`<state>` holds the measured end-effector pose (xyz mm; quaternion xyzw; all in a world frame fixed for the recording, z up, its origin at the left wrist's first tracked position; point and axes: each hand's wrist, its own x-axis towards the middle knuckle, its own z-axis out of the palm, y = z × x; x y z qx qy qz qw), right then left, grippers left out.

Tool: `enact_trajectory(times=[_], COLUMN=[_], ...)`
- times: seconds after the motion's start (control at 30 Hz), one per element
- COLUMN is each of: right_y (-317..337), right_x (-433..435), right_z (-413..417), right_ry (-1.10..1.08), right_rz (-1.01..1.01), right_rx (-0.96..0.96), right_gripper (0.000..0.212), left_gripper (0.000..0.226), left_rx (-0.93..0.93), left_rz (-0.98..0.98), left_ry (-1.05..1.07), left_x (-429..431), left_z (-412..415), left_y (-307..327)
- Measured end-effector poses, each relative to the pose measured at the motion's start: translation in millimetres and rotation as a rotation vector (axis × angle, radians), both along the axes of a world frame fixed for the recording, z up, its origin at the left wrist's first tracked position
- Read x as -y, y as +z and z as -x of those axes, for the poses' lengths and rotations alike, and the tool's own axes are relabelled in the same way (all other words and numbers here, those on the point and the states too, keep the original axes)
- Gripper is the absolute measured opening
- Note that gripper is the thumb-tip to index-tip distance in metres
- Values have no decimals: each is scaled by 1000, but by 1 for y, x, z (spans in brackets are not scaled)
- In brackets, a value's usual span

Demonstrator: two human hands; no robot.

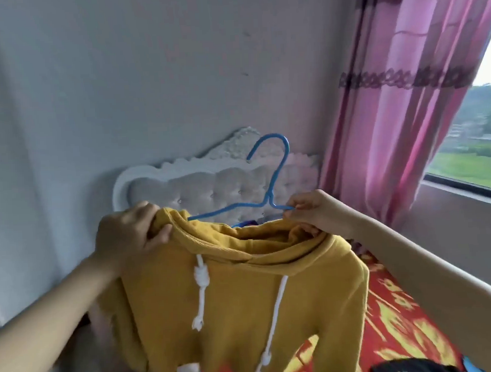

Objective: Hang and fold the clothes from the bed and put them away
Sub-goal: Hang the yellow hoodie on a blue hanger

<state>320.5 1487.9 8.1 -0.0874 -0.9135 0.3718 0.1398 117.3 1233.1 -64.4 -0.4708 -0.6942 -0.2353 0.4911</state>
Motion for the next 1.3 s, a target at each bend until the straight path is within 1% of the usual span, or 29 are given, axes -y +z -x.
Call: enact_trajectory(times=[0.07,0.13,0.23,0.27,0.33,0.37,0.43,0.6,0.7,0.87,0.97,1.03,1.1,1.2,1.23,1.3], right_y=[-5,-12,-19,-20,-19,-17,-15,-1,7,3,-7,-16,-19,-18,-16,-13], right_x=[28,57,107,122,160,168,201,267,302,387,423,446,467,503,515,535], right_z=[25,44,74,80,98,101,115,155,180,233,248,261,276,308,320,349], right_ry=[162,254,347,365,429,425,439,362,283,173,83,76,128,284,322,368], right_rz=[118,230,337,360,375,374,360,377,402,426,432,488,577,696,724,798], right_rx=[12,12,7,8,22,10,11,21,36,86,135,178,294,514,542,530], right_gripper=[24,30,28,27,33,34,29,23,23,26,27,28,28,30,30,29], left_gripper=[48,42,45,49,62,65,66,48,42,51,56,55,45,41,42,48], left_rx=[-54,-81,-61,-52,-44,-34,4,37,117,278,345,383,438,481,470,474], left_rz=[-20,-4,15,20,23,26,14,-20,-49,-94,-80,-83,-94,-51,-26,27], left_ry=[139,240,389,427,521,533,590,751,855,1002,1029,1049,1068,1105,1118,1143], left_x=[55,102,168,184,226,233,268,351,404,514,552,578,597,623,629,640], left_z=[-7,-14,-26,-29,-38,-39,-46,-39,-28,-9,-3,5,16,39,48,64], left_y=[-6,-10,-8,-7,-4,-2,-1,-7,-11,-20,-24,-25,-27,-34,-37,-41])
